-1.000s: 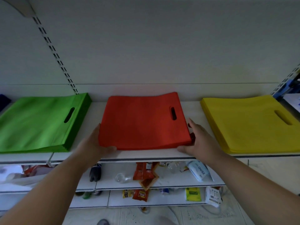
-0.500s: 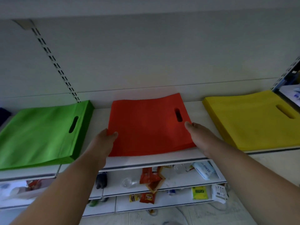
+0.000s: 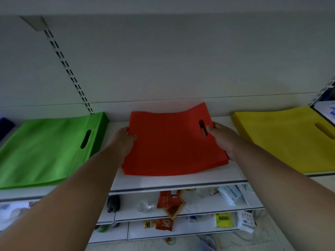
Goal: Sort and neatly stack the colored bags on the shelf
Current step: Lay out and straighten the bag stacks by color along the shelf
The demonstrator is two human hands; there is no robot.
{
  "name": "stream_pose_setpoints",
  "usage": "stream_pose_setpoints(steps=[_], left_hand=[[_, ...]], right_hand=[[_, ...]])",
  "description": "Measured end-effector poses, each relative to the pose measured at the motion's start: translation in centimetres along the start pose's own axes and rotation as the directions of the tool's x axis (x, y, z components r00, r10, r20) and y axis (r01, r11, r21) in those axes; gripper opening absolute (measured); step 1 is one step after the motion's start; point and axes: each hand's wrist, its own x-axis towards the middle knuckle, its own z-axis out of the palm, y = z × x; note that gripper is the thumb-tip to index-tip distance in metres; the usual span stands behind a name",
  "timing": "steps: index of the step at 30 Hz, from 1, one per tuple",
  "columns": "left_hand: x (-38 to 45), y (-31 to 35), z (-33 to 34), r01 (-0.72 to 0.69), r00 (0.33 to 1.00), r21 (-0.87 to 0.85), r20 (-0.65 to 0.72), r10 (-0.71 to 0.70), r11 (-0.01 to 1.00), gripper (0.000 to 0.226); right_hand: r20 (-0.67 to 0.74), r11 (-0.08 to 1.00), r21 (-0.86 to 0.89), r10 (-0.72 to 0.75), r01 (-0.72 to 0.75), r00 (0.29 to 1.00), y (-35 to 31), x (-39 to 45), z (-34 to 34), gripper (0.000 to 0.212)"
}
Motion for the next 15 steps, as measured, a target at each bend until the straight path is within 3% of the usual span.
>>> stream_pose_setpoints(steps=[2, 9, 12, 15], left_hand=[[-0.6, -0.9, 0.0, -0.061, 0.997, 0.069, -0.044, 0.064, 0.996, 0.031], [1.0, -2.0, -0.8, -0.013, 0.999, 0.050, -0.040, 0.015, 0.999, 0.034], [1.3, -2.9, -1.6, 0.042, 0.999, 0.063, -0.015, -0.041, 0.997, 0.025], [-0.8, -3.9, -2.1, 0.078, 0.997, 0.059, -0.032, -0.076, 0.995, 0.037]], right_hand=[[-0.023, 0.997, -0.010, -0.078, 0.078, 0.997, 0.7, -0.4, 0.0, 0.021], [-0.004, 0.995, -0.025, -0.097, 0.097, 0.995, 1.8, -0.3, 0.6, 0.028], [-0.006, 0.993, -0.095, -0.073, 0.072, 0.997, 2.4, -0.3, 0.0, 0.050], [-0.035, 0.962, -0.255, -0.110, 0.098, 0.993, 3.0, -2.4, -1.3, 0.071]])
